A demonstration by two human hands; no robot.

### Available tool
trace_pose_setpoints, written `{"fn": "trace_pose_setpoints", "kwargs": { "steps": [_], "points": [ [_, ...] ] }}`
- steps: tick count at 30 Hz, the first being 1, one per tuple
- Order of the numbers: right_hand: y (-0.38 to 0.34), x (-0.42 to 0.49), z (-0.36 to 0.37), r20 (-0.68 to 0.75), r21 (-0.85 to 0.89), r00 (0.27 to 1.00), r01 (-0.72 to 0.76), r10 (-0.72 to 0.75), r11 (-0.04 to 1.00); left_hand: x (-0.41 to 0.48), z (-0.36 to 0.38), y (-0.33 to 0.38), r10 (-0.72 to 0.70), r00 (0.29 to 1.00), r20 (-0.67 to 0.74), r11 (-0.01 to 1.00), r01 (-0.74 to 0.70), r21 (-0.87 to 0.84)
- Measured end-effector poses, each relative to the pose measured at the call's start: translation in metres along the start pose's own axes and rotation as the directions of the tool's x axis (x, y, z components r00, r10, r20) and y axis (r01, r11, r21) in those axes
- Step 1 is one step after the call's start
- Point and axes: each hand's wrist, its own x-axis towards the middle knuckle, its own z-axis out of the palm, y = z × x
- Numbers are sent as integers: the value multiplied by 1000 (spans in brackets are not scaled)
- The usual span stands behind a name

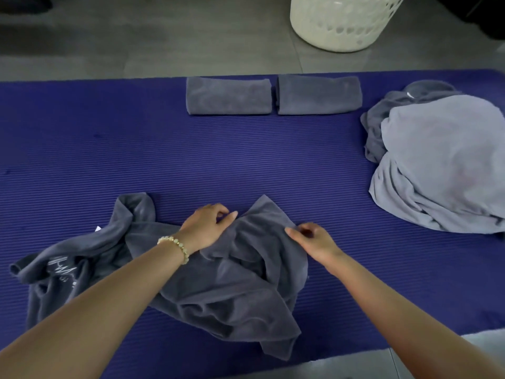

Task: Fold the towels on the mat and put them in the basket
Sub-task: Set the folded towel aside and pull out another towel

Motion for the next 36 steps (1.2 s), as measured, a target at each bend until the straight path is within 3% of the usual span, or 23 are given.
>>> {"fn": "trace_pose_setpoints", "kwargs": {
  "steps": [3, 7, 11, 14, 17, 22, 25, 29, 34, 36],
  "points": [
    [-3, -1, 1, 84, 93, 996, -27, 20, 995, 7, 10, 27, -43, 991, 125, 997, 51, -65],
    [-15, -5, -10, 103, 283, 989, 77, -110, 956, 13, 15, 44, -135, 977, 165, 961, 169, -217],
    [-26, -17, -32, 100, 238, 962, 224, -253, 945, 14, 7, 62, -85, 964, 251, 889, 187, -418],
    [-26, -21, -44, 76, 276, 946, 283, -315, 918, 9, -7, 83, 17, 983, 182, 823, 90, -561],
    [-23, -23, -53, 50, 357, 940, 299, -337, 885, 6, -29, 102, 115, 987, 110, 821, -32, -570],
    [-21, -25, -67, 42, 406, 936, 303, -349, 862, 7, -69, 143, 227, 974, -5, 882, -208, -422],
    [-21, -29, -77, 185, 329, 927, 255, -327, 909, 13, -81, 167, 299, 954, -26, 885, -287, -366],
    [-11, -34, -87, 351, 166, 905, 192, -240, 967, 26, -88, 212, 303, 953, 18, 857, -263, -443],
    [19, -36, -114, 387, 115, 905, 142, -176, 983, 65, -79, 259, 214, 931, -297, 735, -353, -578],
    [35, -39, -131, 344, 179, 927, 91, -149, 980, 85, -73, 272, 183, 909, -376, 714, -385, -585]
  ]
}}
